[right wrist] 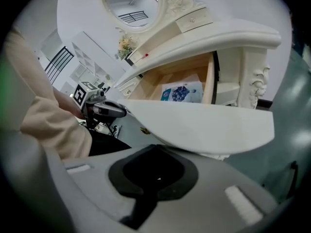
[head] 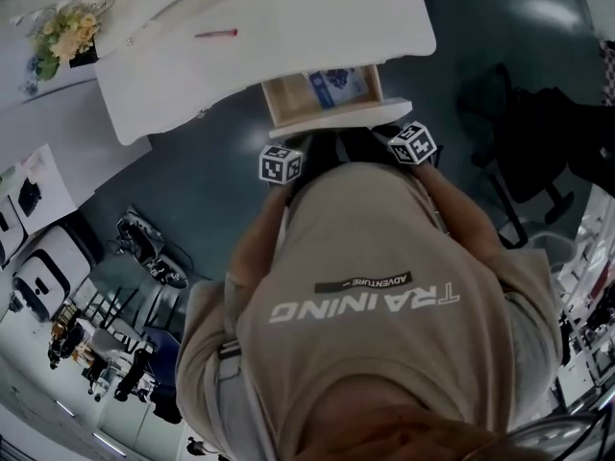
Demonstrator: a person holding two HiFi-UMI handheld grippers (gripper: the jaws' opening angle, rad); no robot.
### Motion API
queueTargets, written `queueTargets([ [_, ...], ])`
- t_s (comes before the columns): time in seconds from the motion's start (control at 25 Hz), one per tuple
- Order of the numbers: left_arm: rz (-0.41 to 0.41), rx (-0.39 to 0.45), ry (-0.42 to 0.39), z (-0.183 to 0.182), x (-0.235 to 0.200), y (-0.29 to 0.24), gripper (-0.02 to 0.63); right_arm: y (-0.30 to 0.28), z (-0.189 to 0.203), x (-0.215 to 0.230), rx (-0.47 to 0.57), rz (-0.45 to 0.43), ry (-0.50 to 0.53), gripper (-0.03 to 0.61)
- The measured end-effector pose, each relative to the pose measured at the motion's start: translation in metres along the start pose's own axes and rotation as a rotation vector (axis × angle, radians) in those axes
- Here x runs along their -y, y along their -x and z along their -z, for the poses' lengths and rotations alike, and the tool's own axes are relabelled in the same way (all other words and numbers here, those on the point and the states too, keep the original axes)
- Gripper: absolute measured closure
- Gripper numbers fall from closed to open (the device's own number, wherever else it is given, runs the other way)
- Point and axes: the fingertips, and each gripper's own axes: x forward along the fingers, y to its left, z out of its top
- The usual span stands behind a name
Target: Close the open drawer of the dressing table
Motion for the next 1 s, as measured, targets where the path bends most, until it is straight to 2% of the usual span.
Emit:
queueTargets([
  [0.28, -0.001, -0.022, 0.016, -0.017, -0.016, -0.004, 0.612, -0.002, -0.021, 0.012, -0.014, 0.010, -0.034, 0.574],
  [0.8, -0.051, -0.018, 0.013, -0.079, -0.052, -0.013, 0.612, -0.004, -0.088, 0.040, 0.023, 0.037, -0.008, 0.574],
  [1.0, -0.080, 0.001, 0.009, -0.101, -0.061, -0.018, 0.612, -0.004, -0.109, 0.054, 0.062, 0.036, -0.079, 0.574],
])
